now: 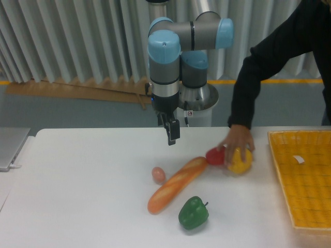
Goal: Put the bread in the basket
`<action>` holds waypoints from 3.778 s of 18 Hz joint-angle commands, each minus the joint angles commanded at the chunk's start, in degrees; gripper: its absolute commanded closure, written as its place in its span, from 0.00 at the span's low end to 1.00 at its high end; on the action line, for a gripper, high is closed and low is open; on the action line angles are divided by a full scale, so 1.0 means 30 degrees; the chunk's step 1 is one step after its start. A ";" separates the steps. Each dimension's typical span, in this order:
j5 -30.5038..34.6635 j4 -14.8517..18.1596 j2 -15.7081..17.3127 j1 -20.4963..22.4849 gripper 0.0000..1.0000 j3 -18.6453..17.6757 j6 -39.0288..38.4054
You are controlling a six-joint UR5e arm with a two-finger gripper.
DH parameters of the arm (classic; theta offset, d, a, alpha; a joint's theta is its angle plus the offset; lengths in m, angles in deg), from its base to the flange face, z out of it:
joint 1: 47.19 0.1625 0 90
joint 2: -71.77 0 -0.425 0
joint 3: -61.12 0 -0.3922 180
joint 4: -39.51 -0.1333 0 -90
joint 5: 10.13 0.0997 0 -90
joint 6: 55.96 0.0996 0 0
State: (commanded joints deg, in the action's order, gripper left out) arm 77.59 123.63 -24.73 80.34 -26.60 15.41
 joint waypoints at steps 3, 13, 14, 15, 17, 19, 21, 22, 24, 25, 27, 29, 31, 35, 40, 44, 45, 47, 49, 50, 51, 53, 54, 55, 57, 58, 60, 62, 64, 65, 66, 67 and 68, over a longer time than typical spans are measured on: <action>0.0058 -0.0030 -0.0029 0.0000 0.00 0.0000 0.0030; 0.0410 -0.0264 0.0000 0.0175 0.00 -0.0059 0.0001; 0.0410 -0.0264 -0.0029 0.0204 0.00 -0.0059 0.0000; 0.0410 -0.0264 0.0000 0.0205 0.00 -0.0059 -0.0029; 0.0410 -0.0264 -0.0029 0.0205 0.00 -0.0059 -0.0029; 0.0410 -0.0264 0.0000 0.0292 0.00 -0.0059 -0.0146; 0.0410 -0.0264 0.0000 0.0322 0.00 -0.0030 -0.0263; 0.0410 -0.0264 -0.0029 0.0322 0.00 -0.0030 -0.0292; 0.0410 -0.0264 -0.0059 0.0322 0.00 -0.0030 -0.0293; 0.0410 -0.0264 -0.0059 0.0322 0.00 -0.0030 -0.0380; 0.0410 -0.0264 -0.0059 0.0322 0.00 -0.0030 -0.0731; 0.0410 -0.0264 -0.0059 0.0322 0.00 -0.0030 -0.0790; 0.0410 -0.0264 -0.0088 0.0322 0.00 -0.0030 -0.0791; 0.0439 -0.0264 -0.0088 0.0322 0.00 -0.0030 -0.0791; 0.0410 -0.0264 -0.0088 0.0439 0.00 -0.0030 -0.0791; 0.0410 -0.0264 -0.0059 0.0468 0.00 -0.0001 -0.0762; 0.0410 -0.0264 -0.0059 0.0468 0.00 0.0000 -0.0761; 0.0410 -0.0264 -0.0059 0.0468 0.00 0.0000 -0.0761; 0.0410 -0.0264 -0.0059 0.0585 0.00 0.0000 -0.0761; 0.0410 -0.0264 -0.0059 0.0586 0.00 0.0000 -0.0761; 0.0410 -0.0264 -0.0059 0.0586 0.00 0.0000 -0.0761; 0.0410 -0.0264 -0.0059 0.0586 0.00 0.0000 -0.0761; 0.0410 -0.0264 -0.0059 0.0586 0.00 0.0000 -0.0761; 0.0410 -0.0264 -0.0088 0.0586 0.00 -0.0029 -0.0761; 0.0410 -0.0264 -0.0088 0.0586 0.00 -0.0001 -0.0761; 0.0410 -0.0264 -0.0088 0.0586 0.00 0.0000 -0.0761; 0.0410 -0.0264 -0.0059 0.0644 0.00 0.0000 -0.0761; 0.0410 -0.0264 -0.0088 0.0674 0.00 -0.0001 -0.0761; 0.0410 -0.0264 -0.0088 0.0732 0.00 0.0000 -0.0761; 0.0410 -0.0264 -0.0059 0.0819 0.00 -0.0029 -0.0761; 0.0410 -0.0264 -0.0088 0.0878 0.00 -0.0030 -0.0674; 0.0381 -0.0293 -0.0059 0.0937 0.00 -0.0030 -0.0558; 0.0381 -0.0293 -0.0059 0.0995 0.00 -0.0001 -0.0556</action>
State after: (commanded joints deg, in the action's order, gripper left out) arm 78.73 122.75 -24.91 83.32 -26.60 13.74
